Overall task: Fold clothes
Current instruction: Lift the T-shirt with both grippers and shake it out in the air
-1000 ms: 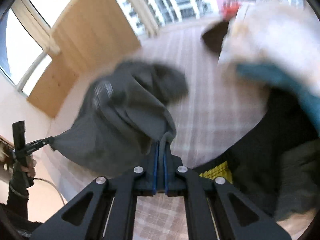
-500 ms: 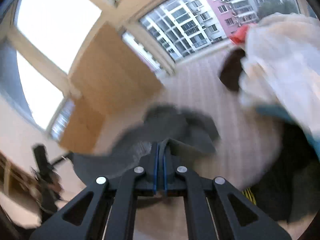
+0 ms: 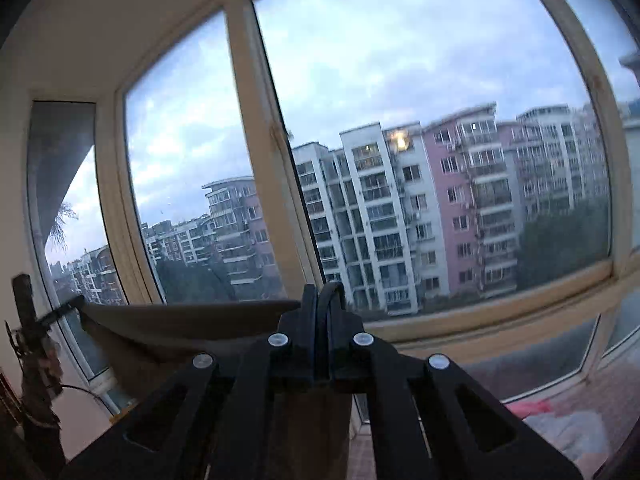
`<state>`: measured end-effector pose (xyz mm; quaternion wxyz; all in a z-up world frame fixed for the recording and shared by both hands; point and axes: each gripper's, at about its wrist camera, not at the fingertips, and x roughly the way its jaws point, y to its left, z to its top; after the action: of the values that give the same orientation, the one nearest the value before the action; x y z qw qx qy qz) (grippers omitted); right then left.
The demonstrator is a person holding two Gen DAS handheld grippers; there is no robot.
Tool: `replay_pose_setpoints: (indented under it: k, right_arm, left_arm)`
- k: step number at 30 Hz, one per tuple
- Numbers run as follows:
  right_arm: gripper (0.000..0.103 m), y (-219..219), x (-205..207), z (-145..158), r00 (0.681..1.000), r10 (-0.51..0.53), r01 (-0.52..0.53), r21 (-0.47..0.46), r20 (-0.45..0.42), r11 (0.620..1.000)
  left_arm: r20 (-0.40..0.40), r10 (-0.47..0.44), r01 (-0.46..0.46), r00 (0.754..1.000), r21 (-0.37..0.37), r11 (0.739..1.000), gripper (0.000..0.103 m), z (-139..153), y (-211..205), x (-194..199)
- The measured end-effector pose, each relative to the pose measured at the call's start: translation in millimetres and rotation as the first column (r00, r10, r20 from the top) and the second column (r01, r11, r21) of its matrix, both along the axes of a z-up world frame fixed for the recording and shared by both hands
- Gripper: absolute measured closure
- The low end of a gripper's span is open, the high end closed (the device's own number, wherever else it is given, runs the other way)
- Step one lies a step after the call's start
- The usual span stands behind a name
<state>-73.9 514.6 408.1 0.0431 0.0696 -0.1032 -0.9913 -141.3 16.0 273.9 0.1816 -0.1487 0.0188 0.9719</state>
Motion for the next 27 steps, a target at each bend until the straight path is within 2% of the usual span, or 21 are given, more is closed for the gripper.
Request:
replay_pose_setpoints:
  k: [2,4,5,9,11,14,16,18,20,22,23,24,25,27]
  right_arm:
    - [0.099,-11.4,19.4,7.3,1.0,-0.008,0.008,0.047,0.001,0.999]
    - [0.099,-18.5,40.1,-14.0,0.999,0.004,-0.006,0.053,0.035,0.999]
    - [0.099,-20.5,51.1,-30.2,0.998,0.02,-0.023,0.042,0.058,0.999]
    - [0.099,-24.5,89.2,-132.8,0.972,0.128,-0.12,-0.05,0.198,0.991]
    - [0.099,-27.8,109.9,-203.7,0.944,0.166,-0.132,-0.134,0.285,0.982]
    - [0.099,-31.9,126.5,-293.5,0.888,0.229,-0.123,-0.273,0.398,0.954]
    - [0.099,-28.2,130.3,-351.5,0.825,0.277,-0.087,-0.372,0.493,0.924]
    - [0.099,-25.7,125.8,-393.6,0.781,0.29,-0.036,-0.424,0.553,0.905]
    - [0.099,-26.0,111.1,-428.8,0.726,0.29,0.006,-0.427,0.624,0.904]
    - [0.099,-21.2,95.2,-453.4,0.691,0.284,0.027,-0.417,0.665,0.909]
    - [0.099,-16.7,83.8,-464.8,0.675,0.276,0.036,-0.404,0.685,0.914]
    - [0.099,-13.7,68.9,-469.0,0.666,0.263,0.041,-0.387,0.698,0.921]
    - [0.099,-10.5,52.8,-470.7,0.661,0.249,0.047,-0.37,0.708,0.928]
    - [0.099,-0.4,3.8,-439.5,0.699,0.207,0.054,-0.339,0.684,0.939]
  left_arm:
    - [-0.075,0.006,-0.006,0.997,-0.008,1.0,0.101,47.7,-4.2,11.5]
    - [-0.15,0.011,-0.014,0.989,-0.015,1.0,0.101,95.4,-8.4,22.9]
    - [-0.153,0.008,-0.011,0.988,-0.018,1.0,0.101,99.4,-10.0,28.2]
    - [0.035,-0.034,0.035,0.999,-0.018,0.999,0.101,0.1,-14.3,46.5]
    - [0.129,-0.055,0.057,0.99,-0.015,0.998,0.101,-49.6,-16.4,55.6]
    - [0.267,-0.085,0.09,0.96,-0.006,0.996,0.101,-124.1,-19.6,69.4]
    - [0.356,-0.105,0.112,0.929,0.002,0.994,0.101,-173.8,-21.7,78.5]
    - [0.442,-0.124,0.132,0.888,0.012,0.991,0.101,-223.5,-23.8,87.7]
    - [0.525,-0.136,0.142,0.84,0.029,0.989,0.101,-270.6,-25.8,90.6]
    - [0.597,-0.131,0.13,0.792,0.046,0.991,0.101,-306.7,-22.7,64.4]
    - [0.614,-0.124,0.119,0.78,0.05,0.992,0.101,-317.1,-20.9,53.9]
    - [0.625,-0.117,0.113,0.772,0.045,0.993,0.101,-325.0,-15.7,37.9]
    - [0.623,-0.102,0.111,0.776,0.025,0.994,0.101,-327.6,-7.2,18.1]
    - [0.595,-0.058,0.089,0.802,-0.022,0.996,0.101,-320.5,4.2,-12.6]
